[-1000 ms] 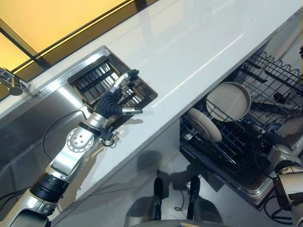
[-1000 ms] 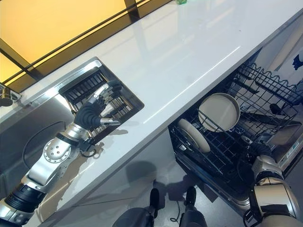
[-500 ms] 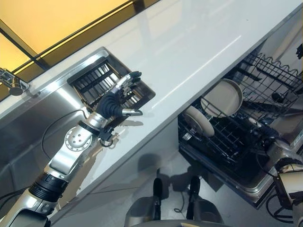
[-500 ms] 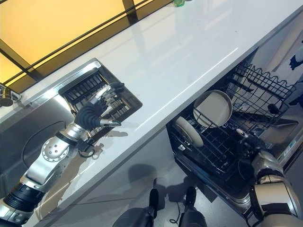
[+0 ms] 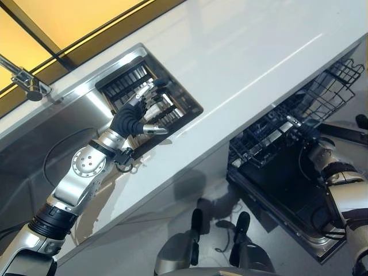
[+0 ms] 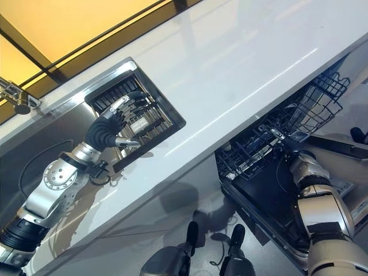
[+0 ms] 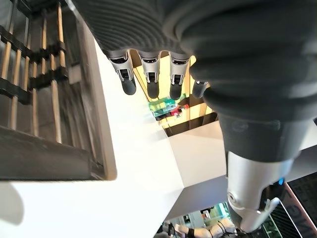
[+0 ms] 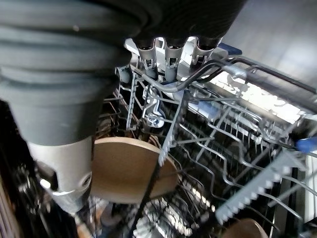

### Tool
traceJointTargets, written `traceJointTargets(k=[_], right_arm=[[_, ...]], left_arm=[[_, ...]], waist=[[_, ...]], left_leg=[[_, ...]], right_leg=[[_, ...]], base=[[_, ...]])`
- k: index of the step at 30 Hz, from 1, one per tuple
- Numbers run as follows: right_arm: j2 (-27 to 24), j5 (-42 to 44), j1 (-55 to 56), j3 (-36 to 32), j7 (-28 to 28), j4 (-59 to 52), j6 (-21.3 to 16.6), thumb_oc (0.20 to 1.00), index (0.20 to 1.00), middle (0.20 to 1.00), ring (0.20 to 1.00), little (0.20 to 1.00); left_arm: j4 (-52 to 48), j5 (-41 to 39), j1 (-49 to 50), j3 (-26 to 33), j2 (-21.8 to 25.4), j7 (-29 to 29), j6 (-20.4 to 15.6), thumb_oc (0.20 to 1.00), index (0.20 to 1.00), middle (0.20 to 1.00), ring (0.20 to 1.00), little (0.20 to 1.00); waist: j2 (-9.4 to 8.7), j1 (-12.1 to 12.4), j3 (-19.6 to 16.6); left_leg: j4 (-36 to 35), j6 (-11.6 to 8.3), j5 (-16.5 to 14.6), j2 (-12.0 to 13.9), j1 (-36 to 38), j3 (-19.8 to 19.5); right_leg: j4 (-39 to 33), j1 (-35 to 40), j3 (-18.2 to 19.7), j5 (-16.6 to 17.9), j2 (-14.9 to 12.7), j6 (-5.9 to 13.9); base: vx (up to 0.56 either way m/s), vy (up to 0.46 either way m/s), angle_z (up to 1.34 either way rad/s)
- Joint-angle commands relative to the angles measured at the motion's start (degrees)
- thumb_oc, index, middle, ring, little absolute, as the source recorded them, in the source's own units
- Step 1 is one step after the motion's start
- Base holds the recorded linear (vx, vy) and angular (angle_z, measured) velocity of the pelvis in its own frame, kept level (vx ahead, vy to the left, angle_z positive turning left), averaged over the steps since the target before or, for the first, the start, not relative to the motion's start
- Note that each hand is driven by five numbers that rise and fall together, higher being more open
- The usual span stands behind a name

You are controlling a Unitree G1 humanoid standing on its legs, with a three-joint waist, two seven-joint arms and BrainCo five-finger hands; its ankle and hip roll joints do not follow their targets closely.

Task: Pick up plates and place into dishwasher.

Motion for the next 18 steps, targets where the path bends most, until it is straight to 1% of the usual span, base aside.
traceJointTargets(k=[1,6,7,9,10,11,12,14,15,16,17,18], right_arm=[[1.47,7.21,-14.66,2.38,4.63,-4.05,-3.81,1.000,1.000,1.000,1.000,1.000],[2.00,12.45,-14.49,1.59,5.27,-5.70,-6.13,1.000,1.000,1.000,1.000,1.000],[2.00,12.25,-14.17,1.43,5.19,-6.04,-6.41,1.000,1.000,1.000,1.000,1.000],[1.74,10.79,-13.01,1.16,4.34,-6.89,-8.22,1.000,1.000,1.000,1.000,1.000],[1.52,7.67,-12.27,0.99,2.49,-7.06,-10.37,1.000,1.000,1.000,1.000,1.000],[0.89,3.62,-11.00,0.91,0.33,-7.60,-12.83,1.000,1.000,1.000,1.000,1.000],[0.10,1.03,-9.57,0.90,-1.80,-8.39,-14.50,1.000,1.000,1.000,1.000,1.000],[-1.23,-5.89,-5.74,0.12,-8.85,-10.32,-18.18,1.000,1.000,1.000,1.000,1.000],[-1.86,-8.69,-3.85,-0.25,-12.11,-11.89,-19.08,1.000,1.000,1.000,1.000,1.000],[-2.37,-15.11,-1.15,-0.86,-18.38,-13.79,-20.61,1.000,1.000,1.000,1.000,1.000],[-3.20,-20.46,1.59,-1.52,-24.99,-16.27,-20.72,1.000,1.000,1.000,1.000,1.000],[-3.76,-23.05,4.21,-2.17,-29.79,-18.24,-20.21,1.000,1.000,1.000,1.000,1.000]], left_arm=[[0.29,-3.79,-5.01,0.05,3.78,-0.04,-2.48,1.000,1.000,1.000,1.000,1.000],[0.26,-4.62,-4.24,0.46,4.19,-1.03,-4.16,1.000,1.000,1.000,1.000,1.000],[0.22,-4.78,-4.10,0.55,4.26,-1.15,-4.47,1.000,1.000,1.000,1.000,1.000],[0.08,-4.25,-3.84,0.78,3.83,-1.38,-5.38,1.000,1.000,1.000,1.000,1.000],[0.02,-3.86,-3.68,0.95,3.62,-1.36,-5.68,1.000,1.000,1.000,1.000,1.000],[0.02,-3.57,-3.52,1.14,3.42,-1.37,-5.74,1.000,1.000,1.000,1.000,1.000],[-0.07,-3.36,-3.28,1.35,3.22,-1.49,-5.61,1.000,1.000,1.000,1.000,1.000],[-0.43,-2.47,-2.19,1.95,2.37,-2.10,-5.37,1.000,1.000,1.000,1.000,1.000],[-0.45,-1.92,-1.60,2.19,1.97,-2.25,-5.53,1.000,1.000,1.000,1.000,1.000],[-0.62,-1.39,-1.26,2.14,1.46,-2.15,-5.67,1.000,1.000,1.000,1.000,1.000],[-0.74,-0.18,-0.84,1.93,0.53,-1.85,-5.86,1.000,1.000,1.000,1.000,1.000],[-0.87,0.87,-0.56,1.66,-0.08,-1.32,-5.94,1.000,1.000,1.000,1.000,1.000]], waist=[[0.65,2.49,3.27],[0.41,2.29,3.62],[0.34,2.18,3.58],[-0.02,1.79,3.58],[-0.27,1.53,3.49],[-0.65,1.12,3.41],[-1.07,0.72,3.35],[-2.19,-0.10,3.22],[-2.83,-0.55,3.34],[-3.60,-1.02,3.68],[-4.35,-1.54,4.07],[-4.92,-2.04,4.50]], left_leg=[[2.87,1.22,-4.60,-3.84,-4.68,1.95],[2.02,1.30,-4.39,-3.80,-4.69,2.06],[2.03,1.34,-4.42,-3.79,-4.70,2.15],[2.16,1.38,-4.57,-3.65,-4.62,2.64],[2.38,1.38,-4.75,-3.56,-4.56,2.90],[2.89,1.43,-5.04,-3.47,-4.55,3.24],[3.48,1.50,-5.39,-3.38,-4.54,3.57],[5.74,1.86,-6.65,-3.32,-4.58,4.38],[7.39,2.12,-7.37,-3.20,-4.76,4.81],[10.05,2.40,-8.46,-3.08,-5.32,5.05],[13.36,2.94,-9.74,-2.84,-6.27,5.65],[16.66,3.53,-11.03,-2.73,-7.42,5.99]], right_leg=[[8.11,-3.40,0.67,-10.65,-0.68,2.76],[7.57,-3.87,0.85,-10.15,-0.58,2.97],[7.57,-3.98,0.97,-10.10,-0.59,3.03],[7.40,-4.02,1.19,-9.82,-0.60,3.17],[7.35,-4.01,1.38,-9.73,-0.60,3.19],[7.39,-3.97,1.61,-9.65,-0.60,3.20],[7.49,-3.90,1.78,-9.63,-0.55,3.17],[8.24,-3.66,2.19,-9.91,-0.53,2.94],[9.23,-3.71,2.39,-10.21,-0.63,2.76],[11.01,-3.88,2.57,-10.84,-0.85,2.48],[13.71,-4.41,2.47,-11.67,-1.17,2.07],[17.18,-5.35,2.60,-12.76,-1.33,1.62]], base=[[-0.04,-0.023,0.07],[-0.05,0.001,0.03],[-0.06,0.032,-0.01],[-0.07,0.045,-0.01],[-0.06,0.061,-0.01],[-0.06,0.067,-0.02],[-0.06,0.070,-0.02],[-0.06,0.060,-0.01],[-0.09,0.055,-0.01],[-0.11,0.063,-0.02],[-0.12,0.075,-0.11],[-0.10,0.070,-0.23]])
